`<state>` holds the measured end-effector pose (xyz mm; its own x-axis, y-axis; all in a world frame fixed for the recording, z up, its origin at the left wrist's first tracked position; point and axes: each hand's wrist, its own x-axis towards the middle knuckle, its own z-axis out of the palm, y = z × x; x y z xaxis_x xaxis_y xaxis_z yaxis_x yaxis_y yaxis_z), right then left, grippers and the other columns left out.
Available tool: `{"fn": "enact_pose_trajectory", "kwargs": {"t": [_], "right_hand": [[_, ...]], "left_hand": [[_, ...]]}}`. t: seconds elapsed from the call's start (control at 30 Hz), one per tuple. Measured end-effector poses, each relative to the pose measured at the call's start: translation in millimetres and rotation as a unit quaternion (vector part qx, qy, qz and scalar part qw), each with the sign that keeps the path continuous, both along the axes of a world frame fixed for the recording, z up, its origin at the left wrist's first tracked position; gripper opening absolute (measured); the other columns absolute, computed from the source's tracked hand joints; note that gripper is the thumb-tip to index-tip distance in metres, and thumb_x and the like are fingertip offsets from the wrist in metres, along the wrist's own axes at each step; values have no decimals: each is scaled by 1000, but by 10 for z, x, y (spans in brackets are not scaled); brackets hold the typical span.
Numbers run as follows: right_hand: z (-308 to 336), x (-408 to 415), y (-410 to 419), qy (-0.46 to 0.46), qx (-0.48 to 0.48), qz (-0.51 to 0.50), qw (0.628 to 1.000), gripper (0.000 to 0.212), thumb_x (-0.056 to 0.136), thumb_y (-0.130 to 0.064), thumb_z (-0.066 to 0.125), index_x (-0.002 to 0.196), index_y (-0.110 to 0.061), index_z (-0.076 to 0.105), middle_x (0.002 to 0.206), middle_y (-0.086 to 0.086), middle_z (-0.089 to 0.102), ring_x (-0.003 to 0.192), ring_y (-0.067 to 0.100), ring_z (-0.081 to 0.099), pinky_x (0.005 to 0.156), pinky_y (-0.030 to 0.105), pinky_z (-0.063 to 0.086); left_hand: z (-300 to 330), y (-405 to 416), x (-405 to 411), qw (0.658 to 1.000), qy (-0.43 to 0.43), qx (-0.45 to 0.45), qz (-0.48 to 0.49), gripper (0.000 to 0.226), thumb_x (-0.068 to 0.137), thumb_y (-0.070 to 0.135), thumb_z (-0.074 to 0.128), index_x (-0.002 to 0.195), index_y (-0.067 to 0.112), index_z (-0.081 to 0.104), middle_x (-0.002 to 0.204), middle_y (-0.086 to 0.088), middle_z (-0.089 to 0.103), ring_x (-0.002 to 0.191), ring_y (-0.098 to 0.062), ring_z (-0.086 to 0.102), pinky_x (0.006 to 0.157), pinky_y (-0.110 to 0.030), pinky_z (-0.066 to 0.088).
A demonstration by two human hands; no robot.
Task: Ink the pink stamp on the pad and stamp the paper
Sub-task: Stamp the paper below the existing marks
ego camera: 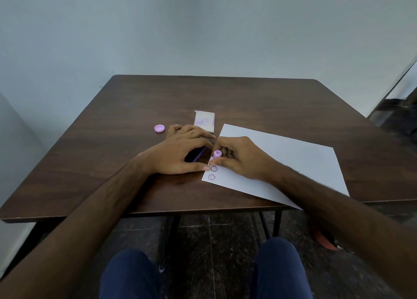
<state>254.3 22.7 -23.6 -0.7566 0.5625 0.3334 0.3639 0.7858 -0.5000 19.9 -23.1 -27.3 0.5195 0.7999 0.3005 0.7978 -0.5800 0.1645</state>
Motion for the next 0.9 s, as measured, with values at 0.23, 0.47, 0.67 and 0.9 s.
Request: {"fn": "enact_pose_trajectory", "kwargs": {"t": [0.23, 0.47, 0.67, 0.9], "right_hand": [[35, 6, 19, -28, -22, -8, 999, 18, 91, -30, 70, 92, -12, 65, 80, 3, 69, 69, 16, 58, 62, 26, 45], [279, 17, 57, -22, -58, -16, 998, 18, 91, -30, 70, 90, -13, 66, 82, 5, 69, 69, 16, 58, 63, 29, 46], [484, 156, 266, 229, -349, -5, 909, 17, 99, -18, 59, 91, -6, 68, 72, 8, 58, 61, 11, 47, 57, 21, 42], [347, 86, 435, 302, -510, 1, 806, 16, 96, -22, 59, 91, -11, 70, 68, 2, 58, 60, 11, 47, 57, 23, 45]], "left_hand": [[5, -16, 10, 1000, -5, 1, -2, 52, 86, 72, 53, 125, 37, 58, 144, 18, 47, 138, -9, 34, 111, -47, 23], [-1, -18, 5, 1000, -6, 4, -2, 51, 86, 73, 52, 125, 40, 57, 142, 20, 46, 137, -5, 33, 111, -47, 23], [55, -36, -12, 998, -44, -33, 1, 48, 92, 65, 48, 134, 42, 50, 143, 22, 46, 139, -3, 33, 114, -44, 22], [112, 12, -262, 978, -153, 45, 132, 30, 101, 31, 40, 123, 40, 58, 129, 16, 52, 127, -8, 43, 97, -40, 25]]}}
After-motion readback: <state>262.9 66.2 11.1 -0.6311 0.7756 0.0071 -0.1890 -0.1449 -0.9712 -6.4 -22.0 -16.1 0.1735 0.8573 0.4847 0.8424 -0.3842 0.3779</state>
